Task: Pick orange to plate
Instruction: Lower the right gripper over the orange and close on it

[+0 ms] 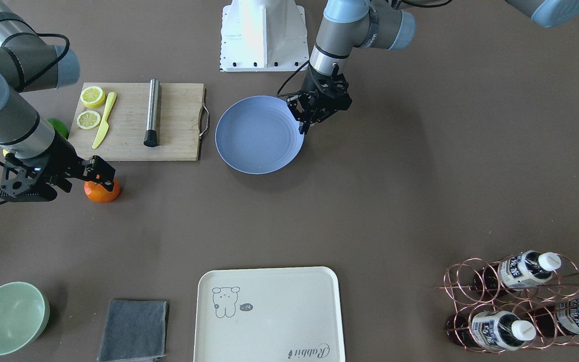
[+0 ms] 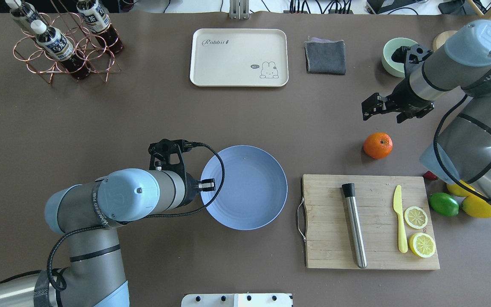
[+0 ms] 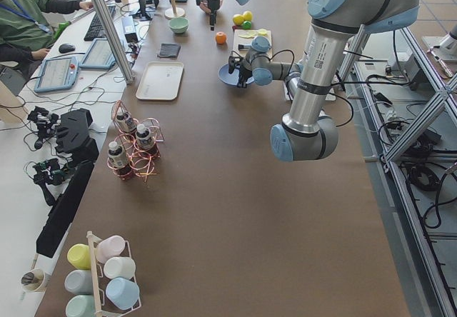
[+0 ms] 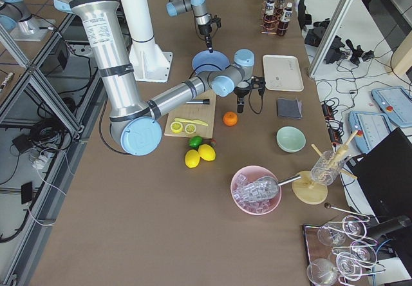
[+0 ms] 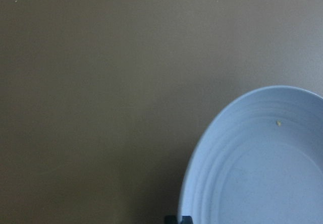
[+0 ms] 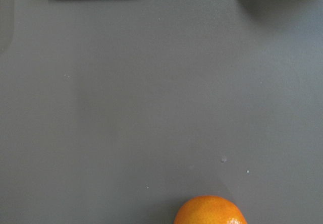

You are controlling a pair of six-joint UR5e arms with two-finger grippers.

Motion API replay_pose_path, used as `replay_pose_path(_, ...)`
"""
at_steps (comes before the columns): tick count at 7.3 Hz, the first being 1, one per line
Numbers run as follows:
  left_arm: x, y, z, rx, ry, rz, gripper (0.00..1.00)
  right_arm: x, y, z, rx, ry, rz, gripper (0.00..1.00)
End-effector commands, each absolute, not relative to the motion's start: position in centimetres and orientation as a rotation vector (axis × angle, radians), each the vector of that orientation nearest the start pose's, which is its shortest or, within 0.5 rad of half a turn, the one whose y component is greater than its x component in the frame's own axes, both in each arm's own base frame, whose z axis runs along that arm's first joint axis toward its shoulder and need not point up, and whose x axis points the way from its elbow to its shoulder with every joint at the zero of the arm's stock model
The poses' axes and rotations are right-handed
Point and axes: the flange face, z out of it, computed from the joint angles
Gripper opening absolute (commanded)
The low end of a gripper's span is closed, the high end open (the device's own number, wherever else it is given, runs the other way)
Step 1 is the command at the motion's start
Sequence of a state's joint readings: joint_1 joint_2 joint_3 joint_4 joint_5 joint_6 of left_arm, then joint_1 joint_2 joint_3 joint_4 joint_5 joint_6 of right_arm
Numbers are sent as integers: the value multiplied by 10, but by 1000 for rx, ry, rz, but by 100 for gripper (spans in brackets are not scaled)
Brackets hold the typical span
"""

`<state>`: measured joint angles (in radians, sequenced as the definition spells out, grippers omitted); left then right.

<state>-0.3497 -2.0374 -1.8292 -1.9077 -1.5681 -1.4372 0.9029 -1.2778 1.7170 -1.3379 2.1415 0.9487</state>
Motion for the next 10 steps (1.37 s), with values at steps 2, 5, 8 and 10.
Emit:
replay_pose_path(2,535,-341,242,261,1034,-203,0,-325,-510,431,45,-801,51,100)
replay_pose_path(5,538,-344,248,263,1023,-198,0,-339,-505,454,26,-757,40,100)
replay_pose_path(8,546,-348,265,266,1012,-191,0,-346,-503,465,20,-732,42,100)
replay_pose_path(10,545,-349,269,280,1002,-169,0,-349,-501,465,17,-733,40,100)
